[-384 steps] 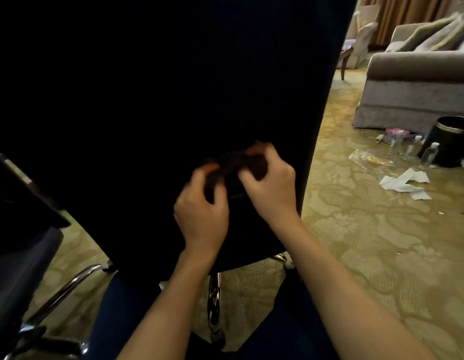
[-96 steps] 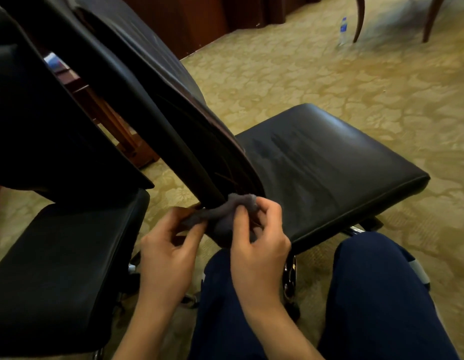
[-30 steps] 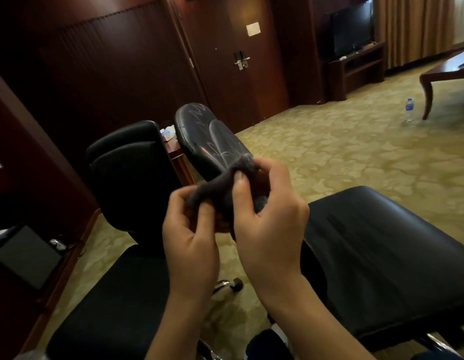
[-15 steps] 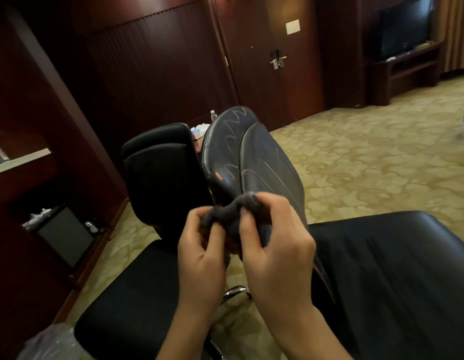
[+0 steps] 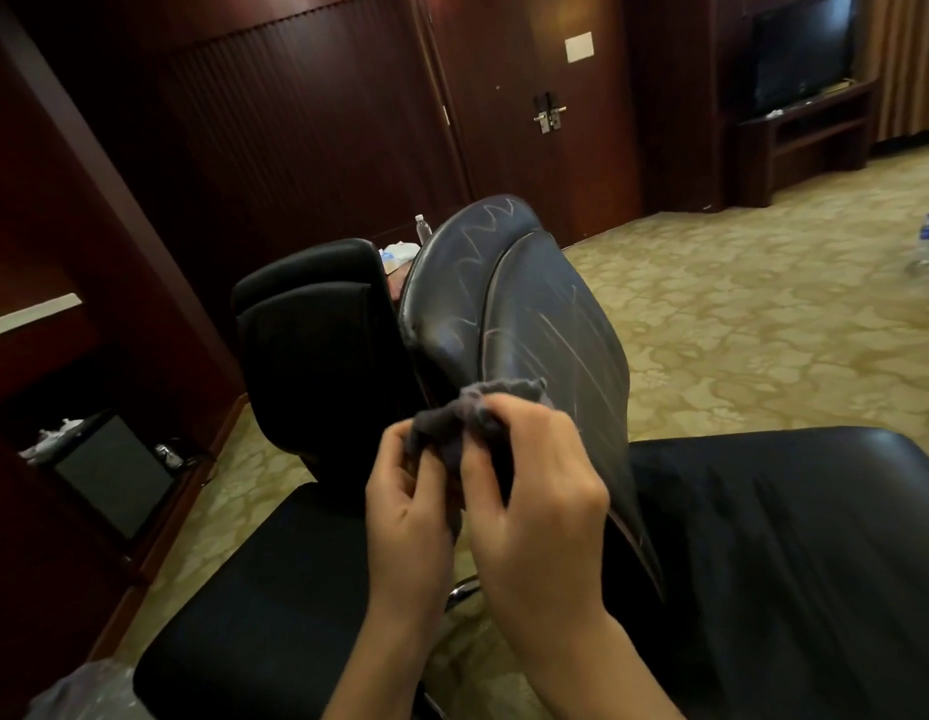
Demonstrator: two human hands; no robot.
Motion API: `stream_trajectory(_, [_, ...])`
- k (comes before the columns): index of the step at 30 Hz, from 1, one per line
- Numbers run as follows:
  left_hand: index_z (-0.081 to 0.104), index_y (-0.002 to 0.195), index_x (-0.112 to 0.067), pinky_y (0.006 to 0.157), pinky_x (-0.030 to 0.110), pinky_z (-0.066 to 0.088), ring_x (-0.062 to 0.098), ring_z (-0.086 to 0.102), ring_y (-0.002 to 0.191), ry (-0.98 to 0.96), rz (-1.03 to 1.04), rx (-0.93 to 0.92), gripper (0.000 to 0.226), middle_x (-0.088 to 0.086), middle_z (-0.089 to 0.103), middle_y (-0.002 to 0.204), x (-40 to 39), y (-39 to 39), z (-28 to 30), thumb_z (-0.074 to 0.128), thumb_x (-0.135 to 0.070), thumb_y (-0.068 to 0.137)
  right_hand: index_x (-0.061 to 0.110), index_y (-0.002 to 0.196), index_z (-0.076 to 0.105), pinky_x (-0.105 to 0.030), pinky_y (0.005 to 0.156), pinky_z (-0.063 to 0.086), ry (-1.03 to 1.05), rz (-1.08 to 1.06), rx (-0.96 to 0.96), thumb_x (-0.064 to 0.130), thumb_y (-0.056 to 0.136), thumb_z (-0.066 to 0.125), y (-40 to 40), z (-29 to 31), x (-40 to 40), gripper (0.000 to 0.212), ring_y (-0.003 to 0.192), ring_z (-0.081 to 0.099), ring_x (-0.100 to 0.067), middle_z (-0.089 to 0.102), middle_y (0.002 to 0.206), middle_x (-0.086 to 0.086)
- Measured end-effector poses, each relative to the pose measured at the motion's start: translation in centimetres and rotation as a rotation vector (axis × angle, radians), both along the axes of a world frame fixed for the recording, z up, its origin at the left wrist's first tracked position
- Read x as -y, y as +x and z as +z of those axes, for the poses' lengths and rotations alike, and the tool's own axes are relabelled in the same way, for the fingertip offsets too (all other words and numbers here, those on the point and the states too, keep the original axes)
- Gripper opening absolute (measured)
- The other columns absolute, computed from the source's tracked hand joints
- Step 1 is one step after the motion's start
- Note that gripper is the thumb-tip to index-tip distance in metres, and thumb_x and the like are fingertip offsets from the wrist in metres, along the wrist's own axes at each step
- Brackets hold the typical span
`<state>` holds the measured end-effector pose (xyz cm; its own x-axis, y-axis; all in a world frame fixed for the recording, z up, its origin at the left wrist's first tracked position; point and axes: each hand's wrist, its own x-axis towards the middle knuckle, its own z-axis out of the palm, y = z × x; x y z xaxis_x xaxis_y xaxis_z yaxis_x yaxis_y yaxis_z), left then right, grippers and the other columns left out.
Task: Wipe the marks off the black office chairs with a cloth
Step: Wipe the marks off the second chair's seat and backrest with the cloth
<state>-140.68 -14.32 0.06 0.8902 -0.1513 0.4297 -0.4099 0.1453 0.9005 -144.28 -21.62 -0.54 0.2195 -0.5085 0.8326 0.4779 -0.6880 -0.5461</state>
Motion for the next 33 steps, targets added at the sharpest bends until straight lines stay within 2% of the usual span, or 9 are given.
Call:
stream_trajectory(2, [0.063, 0.103, -0.009, 0.058, 0.023, 0.051, 0.021, 0.06, 0.072, 0.029, 0.012, 0.008, 0.016, 0.01, 0.068, 0.085, 0.0, 0.2, -0.4, 0.047, -0.009, 0.101, 0.01, 0.103, 0.064, -0.037, 0.081, 0.054, 0.004, 0.022, -0.018, 0.012, 0.09, 0.059, 0.2, -0.3, 0.2, 0.014, 0.087, 0.06, -0.014, 0.065, 0.094, 0.001])
stream_trajectory(6, [0.061, 0.105, -0.009, 0.059, 0.019, 0.05, 0.014, 0.062, 0.073, 0.025, 0.104, 0.175, 0.014, 0.004, 0.066, 0.085, -0.1, 1.4, 2.8, 0.048, -0.01, 0.101, 0.007, 0.102, 0.063, -0.015, 0.074, 0.043, 0.021, 0.029, 0.009, 0.011, 0.089, 0.057, 1.5, 3.7, 0.1, 0.015, 0.081, 0.057, -0.014, 0.064, 0.092, -0.002])
stream_trajectory(10, [0.06, 0.106, -0.005, 0.057, 0.019, 0.049, 0.012, 0.061, 0.069, 0.017, 0.155, 0.235, 0.014, 0.004, 0.065, 0.081, -0.3, 2.7, 4.5, 0.049, -0.015, 0.103, 0.008, 0.102, 0.062, -0.016, 0.068, 0.042, 0.01, 0.002, -0.014, 0.013, 0.093, 0.058, 2.4, 5.5, -0.7, 0.011, 0.077, 0.055, -0.011, 0.062, 0.087, 0.0])
stream_trajectory(14, [0.062, 0.1, -0.012, 0.063, 0.035, 0.053, 0.02, 0.066, 0.075, 0.165, 0.153, 0.134, 0.008, 0.006, 0.068, 0.083, -0.7, 2.9, -1.5, 0.054, -0.012, 0.1, 0.009, 0.105, 0.063, -0.019, 0.08, 0.047, 0.063, -0.045, 0.002, 0.015, 0.091, 0.057, 1.5, -1.1, -0.6, 0.016, 0.085, 0.06, -0.015, 0.065, 0.094, -0.002])
stream_trajectory(16, [0.064, 0.096, -0.014, 0.066, 0.031, 0.055, 0.014, 0.069, 0.078, 0.298, 0.136, 0.052, 0.012, 0.003, 0.07, 0.083, -0.7, 2.0, -6.0, 0.056, -0.005, 0.097, 0.017, 0.107, 0.059, -0.017, 0.085, 0.045, 0.101, -0.082, -0.098, 0.02, 0.09, 0.055, 0.8, -6.5, -0.4, 0.018, 0.088, 0.06, -0.012, 0.065, 0.095, -0.001])
stream_trajectory(19, [0.063, 0.092, -0.014, 0.058, 0.017, 0.05, 0.002, 0.063, 0.064, 0.375, 0.078, -0.157, 0.018, 0.005, 0.067, 0.076, -0.1, 0.1, -11.1, 0.054, 0.001, 0.098, 0.025, 0.106, 0.058, -0.032, 0.078, 0.057, 0.229, -0.054, -0.347, 0.023, 0.09, 0.062, -0.4, -13.9, 0.3, 0.016, 0.088, 0.064, -0.01, 0.066, 0.096, 0.003])
stream_trajectory(22, [0.063, 0.093, -0.015, 0.059, 0.019, 0.052, 0.011, 0.065, 0.068, 0.331, 0.067, -0.255, 0.02, 0.004, 0.067, 0.077, 0.3, -0.4, -13.1, 0.052, 0.0, 0.099, 0.025, 0.105, 0.06, -0.03, 0.073, 0.057, 0.302, -0.004, -0.463, 0.017, 0.089, 0.069, -1.1, -16.8, 0.9, 0.019, 0.088, 0.068, -0.012, 0.067, 0.096, 0.006])
stream_trajectory(29, [0.064, 0.102, -0.028, 0.075, 0.033, 0.056, 0.018, 0.068, 0.093, 0.134, 0.213, 0.065, 0.023, 0.001, 0.069, 0.096, 0.7, 2.9, -7.8, 0.054, -0.008, 0.098, 0.017, 0.11, 0.063, -0.029, 0.08, 0.057, 0.263, 0.101, -0.18, 0.012, 0.093, 0.062, 0.6, -8.0, 0.3, 0.018, 0.097, 0.066, -0.007, 0.068, 0.103, 0.003])
stream_trajectory(33, [0.063, 0.102, -0.027, 0.079, 0.039, 0.056, 0.018, 0.067, 0.093, 0.112, 0.218, 0.079, 0.015, 0.001, 0.068, 0.096, 1.0, 4.9, -6.1, 0.051, -0.02, 0.097, 0.009, 0.108, 0.063, -0.033, 0.078, 0.057, 0.18, 0.022, -0.148, 0.012, 0.095, 0.061, 3.0, -6.0, 0.2, 0.013, 0.091, 0.066, -0.014, 0.067, 0.099, -0.001])
